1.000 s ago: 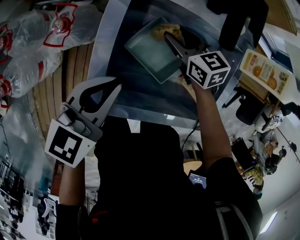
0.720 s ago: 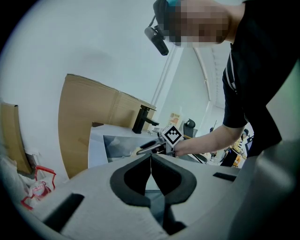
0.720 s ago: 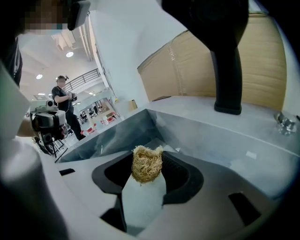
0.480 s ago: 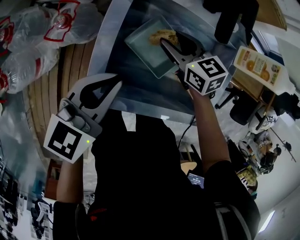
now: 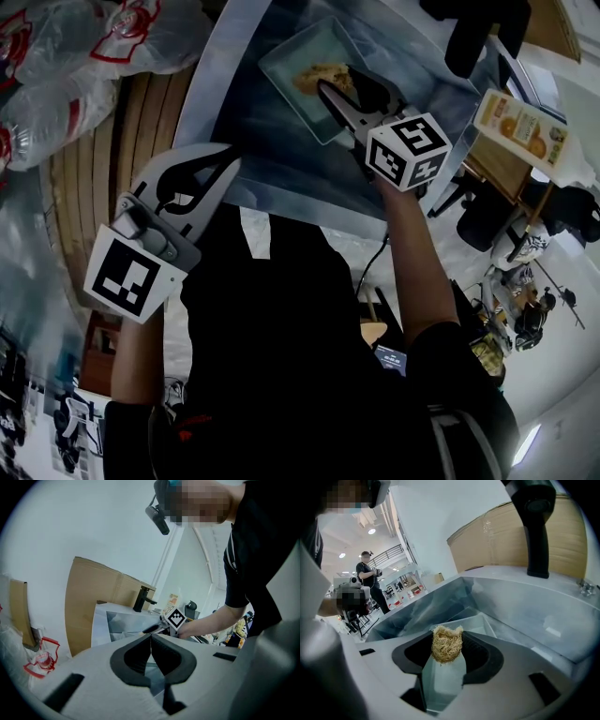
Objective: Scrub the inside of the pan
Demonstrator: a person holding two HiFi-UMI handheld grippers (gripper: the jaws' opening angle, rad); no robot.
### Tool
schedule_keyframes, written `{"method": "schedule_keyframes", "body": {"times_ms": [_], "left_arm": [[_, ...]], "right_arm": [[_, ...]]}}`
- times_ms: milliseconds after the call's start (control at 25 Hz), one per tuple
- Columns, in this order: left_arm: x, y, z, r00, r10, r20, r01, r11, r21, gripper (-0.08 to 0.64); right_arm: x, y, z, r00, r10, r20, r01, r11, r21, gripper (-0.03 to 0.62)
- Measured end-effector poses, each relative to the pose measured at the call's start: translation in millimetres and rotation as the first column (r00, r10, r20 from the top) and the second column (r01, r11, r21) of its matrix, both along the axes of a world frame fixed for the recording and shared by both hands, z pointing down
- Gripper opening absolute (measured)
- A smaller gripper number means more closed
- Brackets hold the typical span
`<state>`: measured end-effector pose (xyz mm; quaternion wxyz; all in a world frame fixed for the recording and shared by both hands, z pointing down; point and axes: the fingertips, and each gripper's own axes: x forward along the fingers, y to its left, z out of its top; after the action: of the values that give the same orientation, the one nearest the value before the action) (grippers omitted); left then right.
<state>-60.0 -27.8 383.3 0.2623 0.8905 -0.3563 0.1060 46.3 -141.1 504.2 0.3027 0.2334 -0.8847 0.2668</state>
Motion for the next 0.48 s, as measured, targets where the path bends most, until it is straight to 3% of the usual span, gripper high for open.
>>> {"method": "schedule_keyframes", "body": {"times_ms": [480], "left_arm": [[-2.8,3.1,3.7,1.000,0.008,0.004,-0.008,1.000,-0.008,0.018]], "right_arm": [[-3.4,20.6,26.6,1.000,-0.014,-0.013,0.013,0.998,-0.059,0.193]]}}
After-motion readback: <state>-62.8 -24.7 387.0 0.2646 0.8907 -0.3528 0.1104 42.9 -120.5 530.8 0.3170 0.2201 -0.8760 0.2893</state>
